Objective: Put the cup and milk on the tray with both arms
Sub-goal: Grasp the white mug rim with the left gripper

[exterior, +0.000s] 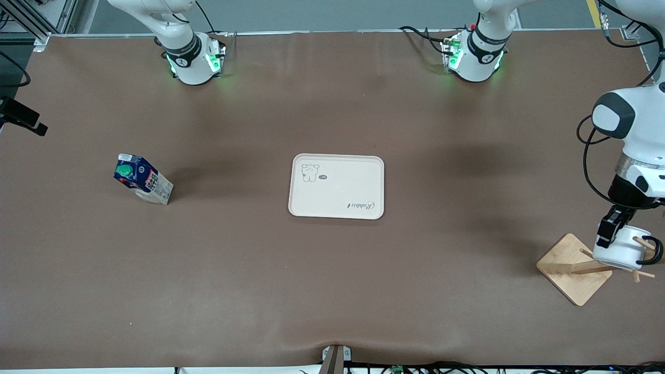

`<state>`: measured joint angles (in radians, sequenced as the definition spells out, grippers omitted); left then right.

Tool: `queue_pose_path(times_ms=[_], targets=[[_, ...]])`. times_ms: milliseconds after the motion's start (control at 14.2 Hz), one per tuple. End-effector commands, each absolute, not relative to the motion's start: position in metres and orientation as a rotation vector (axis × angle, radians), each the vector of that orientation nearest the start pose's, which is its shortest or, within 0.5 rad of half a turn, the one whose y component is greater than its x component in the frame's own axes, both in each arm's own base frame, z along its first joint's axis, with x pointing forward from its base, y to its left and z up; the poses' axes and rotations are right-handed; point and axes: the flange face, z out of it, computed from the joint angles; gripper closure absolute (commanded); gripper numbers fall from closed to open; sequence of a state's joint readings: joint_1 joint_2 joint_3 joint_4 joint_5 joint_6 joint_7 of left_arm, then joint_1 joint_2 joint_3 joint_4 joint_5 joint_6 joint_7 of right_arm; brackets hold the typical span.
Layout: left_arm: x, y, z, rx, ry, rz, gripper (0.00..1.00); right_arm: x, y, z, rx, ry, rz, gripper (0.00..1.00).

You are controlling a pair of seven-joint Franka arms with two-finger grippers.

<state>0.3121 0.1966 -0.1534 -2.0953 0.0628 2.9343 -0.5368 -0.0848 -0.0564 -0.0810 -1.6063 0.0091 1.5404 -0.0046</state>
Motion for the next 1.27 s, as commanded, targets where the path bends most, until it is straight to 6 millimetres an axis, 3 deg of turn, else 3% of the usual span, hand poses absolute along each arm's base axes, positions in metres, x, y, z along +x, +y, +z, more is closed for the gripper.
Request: queue_pose_path(times_ms=[0,706,918,1059,1201], targets=[[0.612,0.091,0.411,-2.933,-0.948,-1.044,0.60,0.529,-0.098,0.635,-3.095,0.296,0.029,0.00],[0.615,0.077,0.415,-2.951,-0.924,-1.054,0.89,0.531,-0.100,0.632,-3.094,0.303,0.039,0.00],[0.615,0.073,0.414,-2.958,-0.912,-1.044,0.91,0.531,-0.101,0.630,-3.094,0.306,0.043,0.00],[0.614,0.072,0.414,-2.960,-0.908,-1.039,1.00,0.532,-0.101,0.629,-3.094,0.306,0.046,0.00],[0.615,0.068,0.415,-2.972,-0.841,-1.037,1.00,0.533,-0.102,0.627,-3.093,0.311,0.050,0.00]])
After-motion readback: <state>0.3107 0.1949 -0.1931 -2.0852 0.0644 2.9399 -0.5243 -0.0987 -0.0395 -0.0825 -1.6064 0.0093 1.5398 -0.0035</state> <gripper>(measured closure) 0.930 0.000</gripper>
